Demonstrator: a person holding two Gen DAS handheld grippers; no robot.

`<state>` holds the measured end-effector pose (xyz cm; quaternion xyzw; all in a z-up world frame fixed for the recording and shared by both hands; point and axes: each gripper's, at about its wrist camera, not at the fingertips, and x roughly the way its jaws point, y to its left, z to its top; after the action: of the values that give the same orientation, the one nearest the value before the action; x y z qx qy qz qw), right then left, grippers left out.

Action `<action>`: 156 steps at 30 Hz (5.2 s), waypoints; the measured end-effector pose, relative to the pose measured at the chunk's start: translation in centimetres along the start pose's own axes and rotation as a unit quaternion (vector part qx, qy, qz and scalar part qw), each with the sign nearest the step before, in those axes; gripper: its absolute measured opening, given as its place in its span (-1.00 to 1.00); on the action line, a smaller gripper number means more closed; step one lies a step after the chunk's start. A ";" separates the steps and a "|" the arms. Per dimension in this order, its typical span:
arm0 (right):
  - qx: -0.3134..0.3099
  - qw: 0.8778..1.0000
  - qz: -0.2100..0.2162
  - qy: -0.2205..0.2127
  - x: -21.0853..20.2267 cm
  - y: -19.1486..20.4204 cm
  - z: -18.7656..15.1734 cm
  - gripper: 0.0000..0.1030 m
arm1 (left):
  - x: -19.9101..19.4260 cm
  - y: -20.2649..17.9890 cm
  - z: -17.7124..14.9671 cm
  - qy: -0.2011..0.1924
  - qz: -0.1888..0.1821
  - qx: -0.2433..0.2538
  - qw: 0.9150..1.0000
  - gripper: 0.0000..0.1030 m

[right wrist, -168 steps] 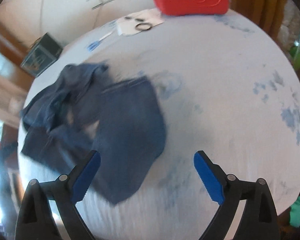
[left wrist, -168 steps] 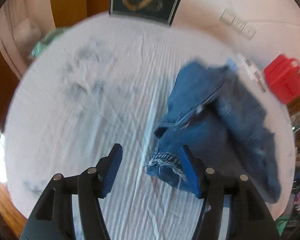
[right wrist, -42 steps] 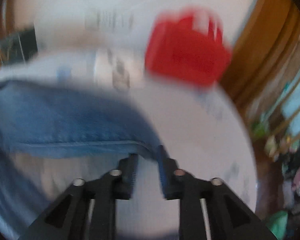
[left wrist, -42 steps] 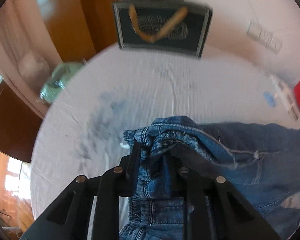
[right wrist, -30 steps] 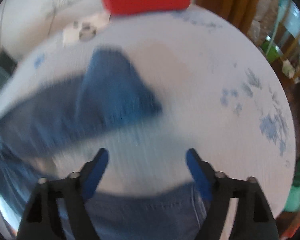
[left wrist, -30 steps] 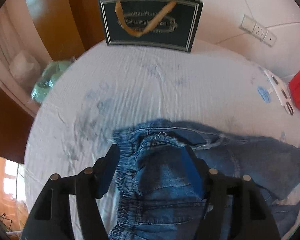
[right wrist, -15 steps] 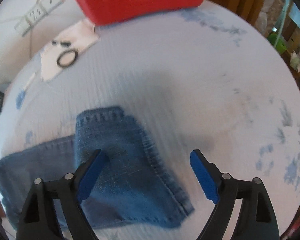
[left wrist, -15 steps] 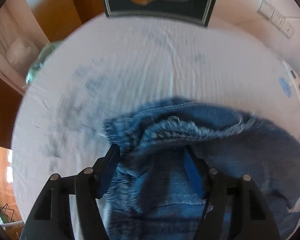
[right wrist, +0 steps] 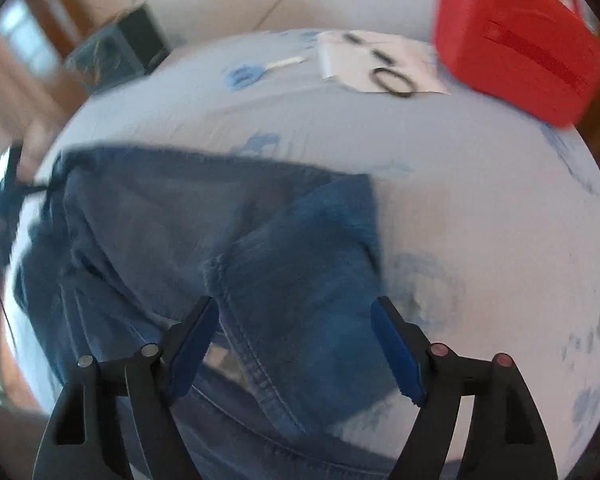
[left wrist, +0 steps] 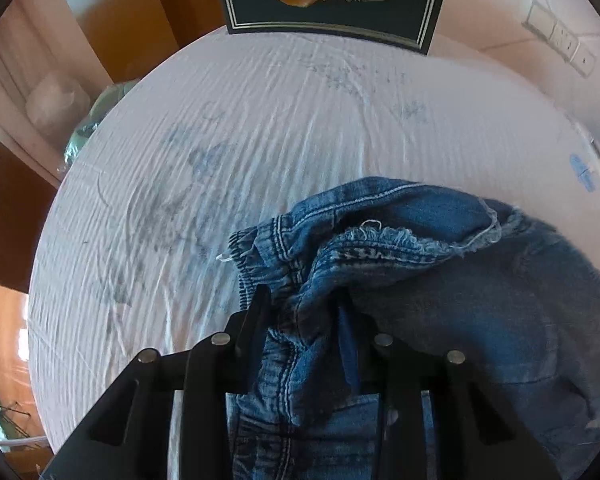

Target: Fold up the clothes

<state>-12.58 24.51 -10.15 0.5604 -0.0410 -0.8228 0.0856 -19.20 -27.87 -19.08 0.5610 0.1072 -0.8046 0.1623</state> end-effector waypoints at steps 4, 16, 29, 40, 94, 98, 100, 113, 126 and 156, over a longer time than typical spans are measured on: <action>0.056 0.998 -0.021 -0.012 -1.2 -3.3 0.3 0.53 | -1.8 1.0 0.2 -0.021 -0.024 -0.020 0.999 -0.39; -0.038 0.998 0.008 0.040 4.2 4.4 -1.9 0.60 | -0.7 0.7 -2.0 -0.003 -0.024 -0.001 1.000 -0.17; 0.003 0.989 -0.149 -0.013 0.9 -4.1 1.7 -0.92 | 2.3 -2.6 2.0 -0.008 0.039 0.030 0.999 -0.55; 0.094 0.989 -0.078 -0.084 -5.1 -10.7 3.9 -0.69 | -2.7 -4.4 4.7 -0.071 0.006 0.030 0.997 -0.91; 0.308 0.943 -0.108 -0.056 -5.4 -16.0 -13.5 0.70 | -5.4 6.8 -12.2 0.022 -0.026 -0.049 0.998 0.16; 0.330 0.935 -0.115 -0.051 -7.2 -15.4 -17.5 0.70 | -5.1 5.6 -14.4 0.023 -0.037 -0.041 0.998 0.16; 0.347 0.929 -0.117 -0.050 -8.0 -15.6 -19.3 0.70 | -5.1 4.8 -15.0 0.017 -0.026 -0.028 0.999 0.16; 0.427 0.897 -0.110 -0.025 -8.2 -15.9 -28.3 0.70 | -6.0 5.0 -17.4 0.022 -0.019 -0.035 0.999 0.16; 0.429 0.896 -0.106 -0.036 -6.3 -14.4 -28.6 0.73 | -3.3 4.4 -17.2 0.010 -0.012 -0.025 1.000 0.45; 0.323 0.944 -0.043 -0.047 -1.8 -18.4 3.9 -0.73 | -5.2 -3.5 5.5 -0.018 -0.032 -0.026 0.999 -0.90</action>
<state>-17.27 42.82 -10.03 0.5196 -0.2845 -0.7938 -0.1376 -23.61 -25.86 -12.34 0.5382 0.1432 -0.8163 0.1530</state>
